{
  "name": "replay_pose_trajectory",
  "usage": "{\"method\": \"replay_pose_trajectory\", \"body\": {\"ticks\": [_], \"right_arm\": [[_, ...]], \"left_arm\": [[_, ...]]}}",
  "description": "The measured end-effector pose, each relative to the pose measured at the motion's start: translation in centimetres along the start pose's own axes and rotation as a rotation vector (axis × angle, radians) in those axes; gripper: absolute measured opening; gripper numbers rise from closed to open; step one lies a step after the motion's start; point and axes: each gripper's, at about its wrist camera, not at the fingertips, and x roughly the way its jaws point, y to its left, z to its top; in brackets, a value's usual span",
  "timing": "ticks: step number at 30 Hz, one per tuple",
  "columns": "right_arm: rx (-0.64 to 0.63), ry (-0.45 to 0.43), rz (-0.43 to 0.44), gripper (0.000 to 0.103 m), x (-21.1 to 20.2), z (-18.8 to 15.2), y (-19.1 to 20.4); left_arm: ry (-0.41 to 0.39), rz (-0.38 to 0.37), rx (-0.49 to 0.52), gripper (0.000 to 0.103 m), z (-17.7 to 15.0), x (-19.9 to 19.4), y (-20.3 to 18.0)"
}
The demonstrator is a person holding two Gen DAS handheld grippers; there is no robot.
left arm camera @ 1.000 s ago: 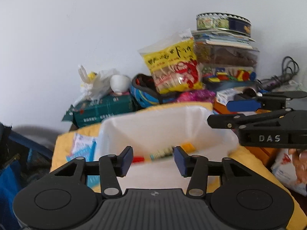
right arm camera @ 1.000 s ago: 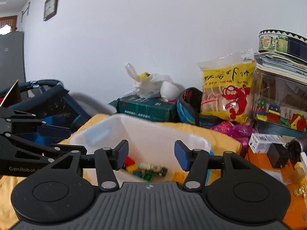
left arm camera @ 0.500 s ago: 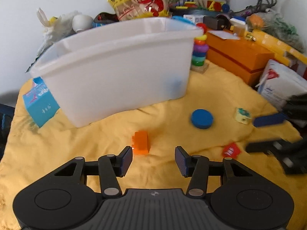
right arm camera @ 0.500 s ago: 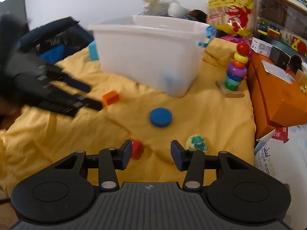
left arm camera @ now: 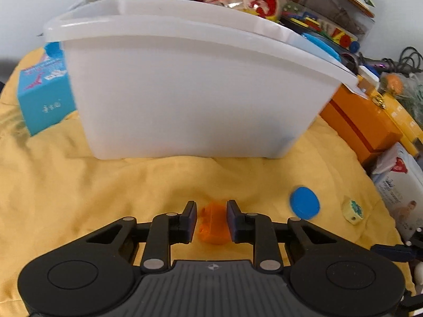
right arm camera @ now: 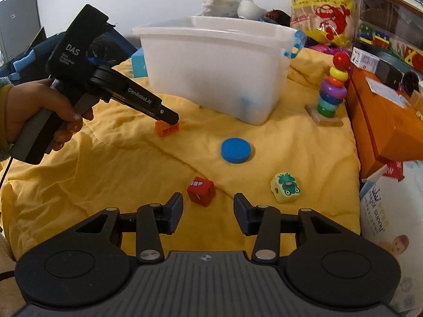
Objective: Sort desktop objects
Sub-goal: 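Grasp the orange brick with the left tool while the right grasps the frog block, then carry the orange brick and frog block over the bin and open both tools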
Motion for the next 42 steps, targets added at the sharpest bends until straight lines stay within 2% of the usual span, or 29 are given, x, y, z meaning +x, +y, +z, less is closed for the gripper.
{"method": "replay_pose_trajectory", "body": {"ticks": [3, 5, 10, 15, 18, 20, 22, 27, 35, 42], "right_arm": [[0.014, 0.003, -0.002, 0.046, 0.1, 0.0, -0.2], [0.009, -0.002, -0.009, 0.046, 0.1, 0.1, -0.3], [0.03, -0.006, -0.114, 0.046, 1.0, 0.4, -1.9], [0.021, -0.009, -0.2, 0.049, 2.8, 1.0, -4.3], [0.044, 0.017, -0.163, 0.049, 4.1, 1.1, -5.6], [0.067, 0.049, -0.133, 0.046, 4.8, 1.0, -5.9], [0.08, 0.046, -0.105, 0.03, 4.7, 0.8, -5.8], [0.061, 0.054, -0.099, 0.03, 3.7, 0.5, -4.3], [-0.013, 0.009, -0.086, 0.03, 1.1, 1.5, -2.3], [-0.072, -0.127, -0.091, 0.03, -1.2, 5.7, -1.3]], "left_arm": [[0.029, 0.002, 0.072, 0.028, -1.0, 0.6, -1.7], [0.014, 0.024, 0.106, 0.017, -1.6, 0.4, -2.3], [-0.012, 0.017, 0.082, 0.017, -2.3, -0.6, -2.1], [-0.015, -0.022, 0.07, 0.017, -3.9, -3.9, -2.7], [0.001, -0.012, 0.087, 0.017, -5.7, -5.4, -3.2], [0.01, 0.001, 0.095, 0.017, -6.9, -6.1, -3.0], [0.019, 0.018, 0.088, 0.017, -7.8, -6.4, -2.9], [0.022, 0.022, 0.023, 0.017, -9.2, -7.2, -2.0], [-0.09, 0.059, 0.056, 0.017, -7.0, -10.2, -2.5], [-0.2, 0.076, 0.068, 0.017, -2.7, -12.5, -1.9]]}}
